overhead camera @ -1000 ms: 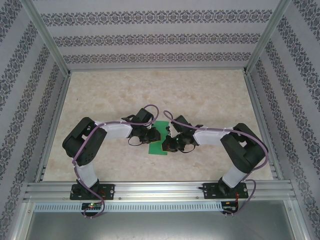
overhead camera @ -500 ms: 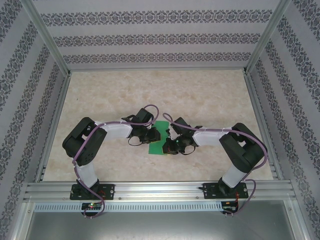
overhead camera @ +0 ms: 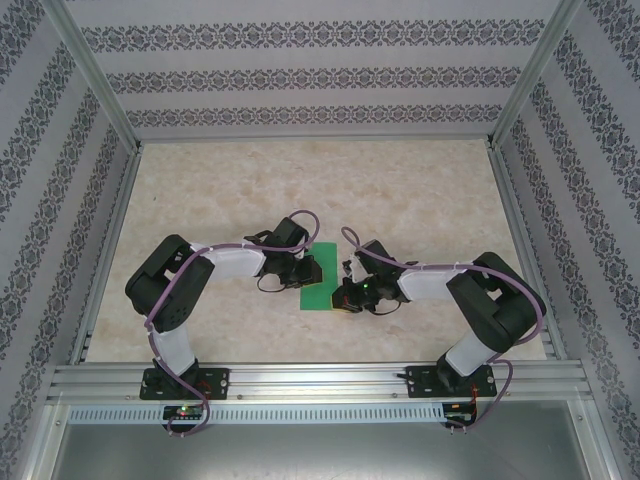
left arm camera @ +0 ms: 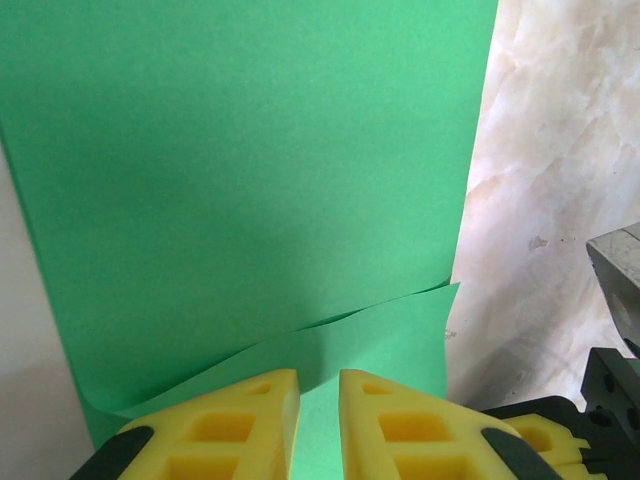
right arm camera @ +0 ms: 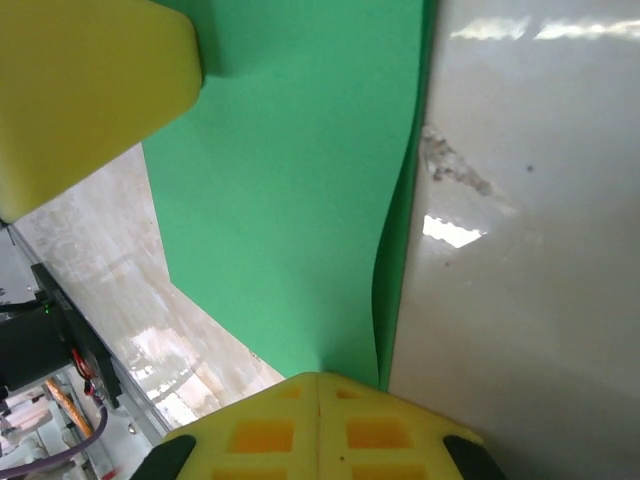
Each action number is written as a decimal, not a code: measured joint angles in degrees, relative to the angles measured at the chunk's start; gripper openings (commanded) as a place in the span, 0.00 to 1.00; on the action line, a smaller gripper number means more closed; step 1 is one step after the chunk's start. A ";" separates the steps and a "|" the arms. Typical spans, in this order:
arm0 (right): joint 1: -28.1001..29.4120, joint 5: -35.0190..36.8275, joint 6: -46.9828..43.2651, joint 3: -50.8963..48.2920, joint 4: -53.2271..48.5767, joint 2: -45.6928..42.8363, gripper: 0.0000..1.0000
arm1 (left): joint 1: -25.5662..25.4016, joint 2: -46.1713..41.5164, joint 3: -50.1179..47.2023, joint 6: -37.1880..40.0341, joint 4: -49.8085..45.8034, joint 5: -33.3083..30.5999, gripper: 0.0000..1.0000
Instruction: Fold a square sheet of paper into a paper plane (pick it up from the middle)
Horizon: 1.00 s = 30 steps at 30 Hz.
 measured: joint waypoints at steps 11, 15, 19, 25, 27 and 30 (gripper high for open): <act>0.04 0.50 4.09 1.88 -4.90 -8.50 0.00 | -0.02 0.00 0.00 0.00 0.02 0.00 0.21; 0.15 0.83 4.11 5.90 -4.59 -5.09 0.00 | -0.02 0.00 0.00 0.00 0.02 0.00 0.21; 0.42 1.57 4.50 6.86 -4.04 0.48 0.00 | -0.02 0.00 0.00 0.00 0.00 0.00 0.21; 0.20 1.64 4.46 6.03 -3.45 4.22 0.00 | -0.02 0.00 0.00 0.00 0.00 -0.04 0.21; 0.13 1.57 4.46 5.33 -2.45 3.89 0.00 | -0.02 0.00 0.00 0.02 0.00 -0.13 0.21; 0.13 1.95 4.48 4.35 -1.64 2.93 0.00 | -0.02 0.00 0.00 0.02 0.00 -0.20 0.21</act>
